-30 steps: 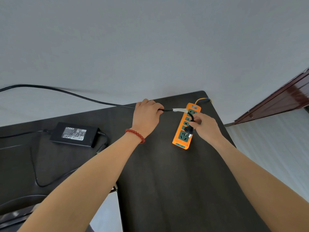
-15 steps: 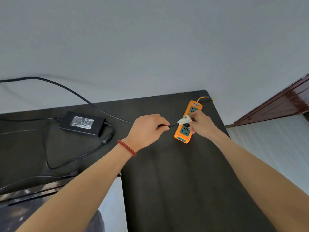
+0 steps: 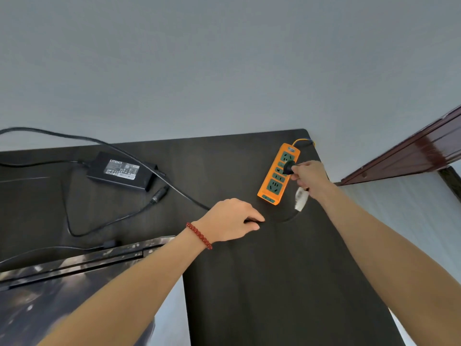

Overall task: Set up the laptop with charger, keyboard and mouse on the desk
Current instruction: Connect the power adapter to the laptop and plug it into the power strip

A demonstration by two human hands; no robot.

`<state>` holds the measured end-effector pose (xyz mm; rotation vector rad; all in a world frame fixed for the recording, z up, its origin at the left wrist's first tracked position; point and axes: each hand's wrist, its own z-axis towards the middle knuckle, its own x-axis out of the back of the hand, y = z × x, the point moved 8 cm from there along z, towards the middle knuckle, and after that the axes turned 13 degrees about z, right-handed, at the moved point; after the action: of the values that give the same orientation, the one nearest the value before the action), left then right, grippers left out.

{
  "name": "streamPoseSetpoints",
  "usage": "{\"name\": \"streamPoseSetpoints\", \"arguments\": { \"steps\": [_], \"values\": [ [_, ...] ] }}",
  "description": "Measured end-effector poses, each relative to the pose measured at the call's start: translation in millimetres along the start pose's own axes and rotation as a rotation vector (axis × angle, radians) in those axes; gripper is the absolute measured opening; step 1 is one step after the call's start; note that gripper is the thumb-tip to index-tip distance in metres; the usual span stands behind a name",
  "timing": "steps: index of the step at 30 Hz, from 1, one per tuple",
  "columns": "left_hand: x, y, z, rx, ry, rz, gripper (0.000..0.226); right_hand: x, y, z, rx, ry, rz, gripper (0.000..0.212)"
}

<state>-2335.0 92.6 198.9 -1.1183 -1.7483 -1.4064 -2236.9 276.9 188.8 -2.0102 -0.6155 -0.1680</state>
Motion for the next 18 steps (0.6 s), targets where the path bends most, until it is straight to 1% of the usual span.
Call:
{"name": "streamPoseSetpoints", "arguments": {
  "steps": [1, 3, 4, 6, 10, 13, 18],
  "values": [
    [-0.1, -4.3, -1.1, 0.007, 0.004, 0.024, 0.028, 5.4, -7.3, 2.1, 0.096, 0.009, -0.225, 0.017],
    [2.9, -11.1, -2.4, 0.014, 0.036, 0.109, 0.027, 0.2, -13.7, 0.4, 0.216, -0.074, -0.573, 0.017],
    [5.1, -12.0, -2.6, 0.01, 0.06, 0.155, 0.027, -5.5, -11.7, -2.1, 0.237, -0.126, -0.696, 0.018],
    [9.7, -10.4, -2.9, -0.009, 0.123, 0.222, 0.028, -14.9, -4.9, -5.7, 0.255, -0.184, -0.84, 0.022],
    [16.2, -6.6, -8.4, -0.061, 0.286, 0.313, 0.032, -18.7, -2.5, -6.6, 0.292, -0.162, -0.845, 0.024],
    [10.7, -8.5, -11.3, -0.106, 0.294, 0.375, 0.033, -20.2, -5.2, -6.7, 0.307, -0.156, -0.845, 0.025],
    [13.3, -16.3, -15.1, -0.095, 0.335, 0.423, 0.033, -27.2, -12.2, -5.7, 0.306, -0.141, -0.917, 0.027]
  ]
}}
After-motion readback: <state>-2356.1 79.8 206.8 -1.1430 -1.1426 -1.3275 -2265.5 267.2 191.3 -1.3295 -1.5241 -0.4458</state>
